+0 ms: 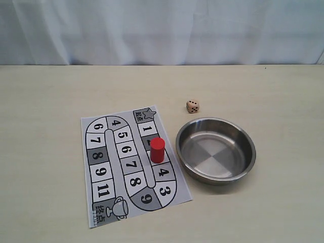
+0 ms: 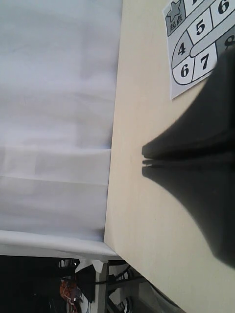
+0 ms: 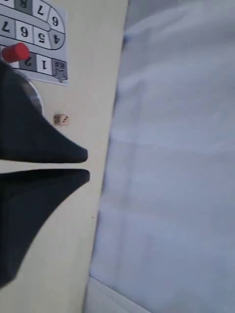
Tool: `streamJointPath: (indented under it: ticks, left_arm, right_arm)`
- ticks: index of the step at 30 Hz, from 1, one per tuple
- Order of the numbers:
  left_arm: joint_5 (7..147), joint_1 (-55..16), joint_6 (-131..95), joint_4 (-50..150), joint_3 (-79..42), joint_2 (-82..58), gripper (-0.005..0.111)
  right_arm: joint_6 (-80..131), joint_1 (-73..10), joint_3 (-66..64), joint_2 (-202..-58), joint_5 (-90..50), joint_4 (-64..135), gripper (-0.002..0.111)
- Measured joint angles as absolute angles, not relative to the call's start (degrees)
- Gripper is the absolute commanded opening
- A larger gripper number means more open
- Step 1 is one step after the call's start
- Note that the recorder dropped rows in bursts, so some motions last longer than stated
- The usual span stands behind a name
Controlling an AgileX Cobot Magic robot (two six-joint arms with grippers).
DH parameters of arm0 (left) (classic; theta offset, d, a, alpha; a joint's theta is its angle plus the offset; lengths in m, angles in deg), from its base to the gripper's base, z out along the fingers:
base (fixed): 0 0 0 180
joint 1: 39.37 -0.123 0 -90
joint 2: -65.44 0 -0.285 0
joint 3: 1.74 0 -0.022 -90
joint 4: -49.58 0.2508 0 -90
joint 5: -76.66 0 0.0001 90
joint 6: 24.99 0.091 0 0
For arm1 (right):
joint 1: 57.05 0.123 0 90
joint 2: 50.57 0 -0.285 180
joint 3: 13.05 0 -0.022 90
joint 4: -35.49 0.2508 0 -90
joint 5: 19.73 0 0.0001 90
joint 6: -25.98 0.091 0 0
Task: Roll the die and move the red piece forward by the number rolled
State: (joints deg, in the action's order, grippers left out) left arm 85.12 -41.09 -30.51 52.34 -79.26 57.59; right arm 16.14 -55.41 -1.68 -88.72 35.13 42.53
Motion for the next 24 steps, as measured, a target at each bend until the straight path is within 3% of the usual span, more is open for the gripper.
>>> streamJointPath:
  ticks: [12,18,24]
  left_arm:
    - [85.12,-41.09,-30.51,52.34,-79.26,57.59,0.0]
    - [85.23,-41.09,-30.51,52.34,-79.26,57.59,0.0]
    - [85.23,-41.09,-30.51,52.34,-79.26,57.59,0.0]
  right_arm:
    - [16.14,-55.46,3.7,-60.39,36.0,42.35,0.004]
    - [16.14,-55.46,10.8,-58.27,31.43,41.94,0.004]
    - [16.14,-55.46,22.32,-58.36,18.09,41.57,0.004]
